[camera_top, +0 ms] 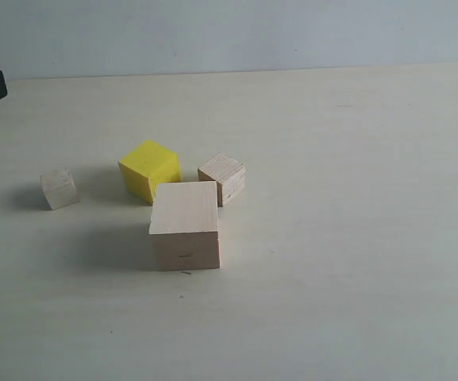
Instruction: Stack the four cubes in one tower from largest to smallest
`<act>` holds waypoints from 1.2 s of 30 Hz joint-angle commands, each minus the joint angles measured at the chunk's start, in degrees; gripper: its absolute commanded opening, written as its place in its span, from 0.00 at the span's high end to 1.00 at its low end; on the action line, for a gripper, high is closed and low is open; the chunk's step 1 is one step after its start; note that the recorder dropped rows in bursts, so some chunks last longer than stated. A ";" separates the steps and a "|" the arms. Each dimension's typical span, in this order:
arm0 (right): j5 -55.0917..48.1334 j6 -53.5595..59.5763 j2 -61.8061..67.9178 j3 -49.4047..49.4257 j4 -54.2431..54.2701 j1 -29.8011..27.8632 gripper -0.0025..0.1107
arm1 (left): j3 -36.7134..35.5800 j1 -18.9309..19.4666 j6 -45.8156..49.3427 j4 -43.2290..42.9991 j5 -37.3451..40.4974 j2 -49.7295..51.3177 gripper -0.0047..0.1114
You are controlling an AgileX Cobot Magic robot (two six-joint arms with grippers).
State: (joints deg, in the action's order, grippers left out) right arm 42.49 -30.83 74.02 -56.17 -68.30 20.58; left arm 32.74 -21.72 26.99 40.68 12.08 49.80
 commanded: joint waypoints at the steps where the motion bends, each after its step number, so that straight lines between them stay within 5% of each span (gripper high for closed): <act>1: -10.37 17.50 0.00 -0.42 -4.38 0.05 0.98 | -0.26 0.08 -0.25 0.36 -0.36 -0.46 0.96; 11: -8.05 56.84 -0.22 -2.09 -2.19 0.05 0.98 | -0.26 0.08 -0.25 0.26 -0.25 -0.46 0.96; 14: -7.77 43.03 -0.61 -3.03 2.13 0.05 0.98 | -0.26 0.08 -0.25 0.26 -0.38 -0.46 0.96; 18: -8.95 12.37 -1.30 -3.11 26.65 0.05 0.98 | -0.26 0.08 -0.25 0.26 -0.38 -0.46 0.96; 23: -22.64 2.37 -2.19 -3.11 68.30 0.05 0.98 | -0.26 0.08 -0.25 0.26 -0.38 -0.46 0.96; 26: -28.53 0.86 -2.19 -3.11 80.30 0.05 0.98 | -0.26 0.08 -0.25 0.26 -0.38 -0.46 0.96; 32: -40.53 8.28 -1.56 -3.11 45.21 0.05 0.98 | -0.26 0.08 -0.03 0.12 -0.37 -0.46 0.96; 36: -50.81 8.36 1.21 -4.35 42.85 0.05 0.98 | -0.26 0.08 -0.03 0.12 -0.48 -0.46 0.96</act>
State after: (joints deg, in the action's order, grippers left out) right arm -0.84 -23.31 73.25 -59.27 -22.04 20.59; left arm 32.74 -21.72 26.99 40.68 12.08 49.80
